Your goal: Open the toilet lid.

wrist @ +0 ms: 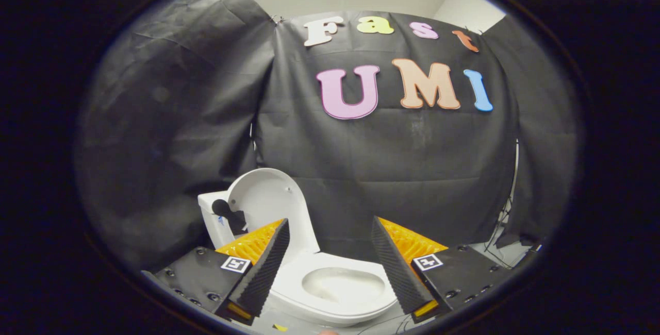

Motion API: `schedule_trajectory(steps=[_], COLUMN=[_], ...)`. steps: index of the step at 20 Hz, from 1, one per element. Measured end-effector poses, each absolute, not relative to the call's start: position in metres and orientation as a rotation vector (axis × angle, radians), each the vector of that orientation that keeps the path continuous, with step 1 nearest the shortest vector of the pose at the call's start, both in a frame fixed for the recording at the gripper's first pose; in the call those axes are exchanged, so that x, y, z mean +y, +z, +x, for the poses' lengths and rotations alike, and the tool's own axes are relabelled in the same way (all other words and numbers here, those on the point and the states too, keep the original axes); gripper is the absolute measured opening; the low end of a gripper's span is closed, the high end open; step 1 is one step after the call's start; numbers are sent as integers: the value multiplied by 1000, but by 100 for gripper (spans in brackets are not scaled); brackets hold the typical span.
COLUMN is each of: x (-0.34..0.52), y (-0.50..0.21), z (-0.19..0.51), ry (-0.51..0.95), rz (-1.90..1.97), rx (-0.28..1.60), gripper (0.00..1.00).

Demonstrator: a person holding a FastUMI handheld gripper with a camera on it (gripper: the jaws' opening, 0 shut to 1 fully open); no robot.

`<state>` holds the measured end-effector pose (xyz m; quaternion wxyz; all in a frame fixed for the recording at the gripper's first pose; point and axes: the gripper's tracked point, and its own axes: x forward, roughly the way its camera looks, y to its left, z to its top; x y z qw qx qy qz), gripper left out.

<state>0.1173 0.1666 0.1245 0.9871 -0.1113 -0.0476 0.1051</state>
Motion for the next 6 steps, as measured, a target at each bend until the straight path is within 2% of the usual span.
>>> schedule_trajectory(steps=[6], x=[157], y=[112], z=[126], ry=[200], rz=[-185], rx=[-67], gripper=[99])
